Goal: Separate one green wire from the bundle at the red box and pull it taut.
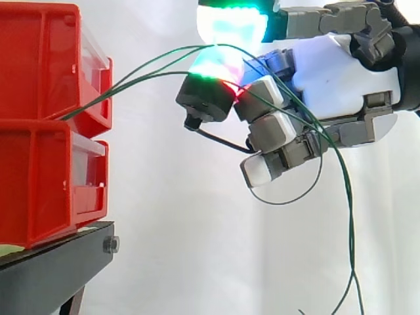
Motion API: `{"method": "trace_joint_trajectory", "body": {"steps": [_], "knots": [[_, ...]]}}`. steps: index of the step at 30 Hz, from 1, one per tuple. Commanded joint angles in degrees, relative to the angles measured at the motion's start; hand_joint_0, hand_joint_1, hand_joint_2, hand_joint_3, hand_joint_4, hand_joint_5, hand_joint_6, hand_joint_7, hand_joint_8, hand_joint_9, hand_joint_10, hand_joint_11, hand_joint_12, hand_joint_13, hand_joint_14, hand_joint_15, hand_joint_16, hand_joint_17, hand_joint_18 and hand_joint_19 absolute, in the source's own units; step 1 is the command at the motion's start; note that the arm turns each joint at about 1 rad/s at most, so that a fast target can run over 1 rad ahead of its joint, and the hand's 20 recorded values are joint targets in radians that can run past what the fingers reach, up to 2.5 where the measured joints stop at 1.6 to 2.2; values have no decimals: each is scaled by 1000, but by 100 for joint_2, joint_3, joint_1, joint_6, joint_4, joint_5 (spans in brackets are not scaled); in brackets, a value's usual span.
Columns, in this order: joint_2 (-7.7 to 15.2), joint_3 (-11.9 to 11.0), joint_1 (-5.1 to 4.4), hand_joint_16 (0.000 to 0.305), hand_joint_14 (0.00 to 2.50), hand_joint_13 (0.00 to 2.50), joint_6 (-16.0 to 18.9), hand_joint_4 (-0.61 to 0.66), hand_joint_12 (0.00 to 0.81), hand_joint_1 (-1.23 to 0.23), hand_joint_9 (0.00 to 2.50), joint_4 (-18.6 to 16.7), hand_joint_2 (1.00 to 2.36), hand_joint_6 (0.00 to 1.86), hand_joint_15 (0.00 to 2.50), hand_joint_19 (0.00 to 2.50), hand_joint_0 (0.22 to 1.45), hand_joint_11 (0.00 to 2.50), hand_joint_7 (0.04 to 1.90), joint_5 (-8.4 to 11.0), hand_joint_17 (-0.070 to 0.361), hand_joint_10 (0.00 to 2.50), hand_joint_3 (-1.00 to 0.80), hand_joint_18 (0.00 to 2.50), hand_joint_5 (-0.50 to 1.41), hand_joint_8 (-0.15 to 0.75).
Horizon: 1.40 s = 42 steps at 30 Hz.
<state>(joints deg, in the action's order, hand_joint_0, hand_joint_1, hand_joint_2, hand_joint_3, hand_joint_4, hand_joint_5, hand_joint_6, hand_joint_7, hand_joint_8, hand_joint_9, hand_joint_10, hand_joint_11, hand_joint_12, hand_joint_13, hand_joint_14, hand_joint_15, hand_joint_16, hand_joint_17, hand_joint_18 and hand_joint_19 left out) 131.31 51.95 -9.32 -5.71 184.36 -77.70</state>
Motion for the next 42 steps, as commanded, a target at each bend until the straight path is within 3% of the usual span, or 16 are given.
{"method": "trace_joint_trajectory", "body": {"steps": [1, 9, 16, 26, 31, 34, 36, 42], "knots": [[0, 0, 1, 47, 24, 991, 9, -61, 342, -776, 1002, -5, 1026, 908, 649, 523, 667, 803, 1311, 0, 105, 23, -99, 799, -177, 262], [-9, 0, 62, 44, 21, 898, 369, -164, 326, -773, 1003, 109, 1022, 895, 553, 473, 686, 749, 1304, -18, 98, 19, -152, 729, -176, 230], [-53, 0, 185, 38, 10, 679, 782, -262, 288, -841, 835, 364, 1021, 867, 257, 345, 687, 382, 1299, -123, 86, 14, -198, 569, -168, 153], [-176, 0, 308, 34, 1, 440, 624, -319, 270, -881, 555, 558, 1018, 839, 35, 144, 687, 0, 1324, -193, 77, 1, -238, 323, -158, 111], [-228, 8, 387, 34, 1, 450, 106, -299, 278, -877, 563, 654, 1018, 843, 60, 155, 686, 51, 1322, -202, 77, 2, -249, 307, -166, 113], [-237, 8, 423, 35, 3, 489, -378, -299, 284, -870, 603, 654, 1018, 849, 95, 187, 687, 114, 1294, -185, 79, 3, -246, 347, -169, 120], [-237, 8, 449, 36, 5, 534, -932, -298, 292, -864, 624, 663, 1019, 853, 135, 217, 687, 161, 1283, -176, 82, 5, -247, 394, -170, 134], [-237, 8, 423, 38, 7, 601, -1749, -291, 298, -857, 667, 645, 1019, 856, 203, 273, 686, 221, 1267, -158, 85, 7, -243, 457, -172, 144]]}}
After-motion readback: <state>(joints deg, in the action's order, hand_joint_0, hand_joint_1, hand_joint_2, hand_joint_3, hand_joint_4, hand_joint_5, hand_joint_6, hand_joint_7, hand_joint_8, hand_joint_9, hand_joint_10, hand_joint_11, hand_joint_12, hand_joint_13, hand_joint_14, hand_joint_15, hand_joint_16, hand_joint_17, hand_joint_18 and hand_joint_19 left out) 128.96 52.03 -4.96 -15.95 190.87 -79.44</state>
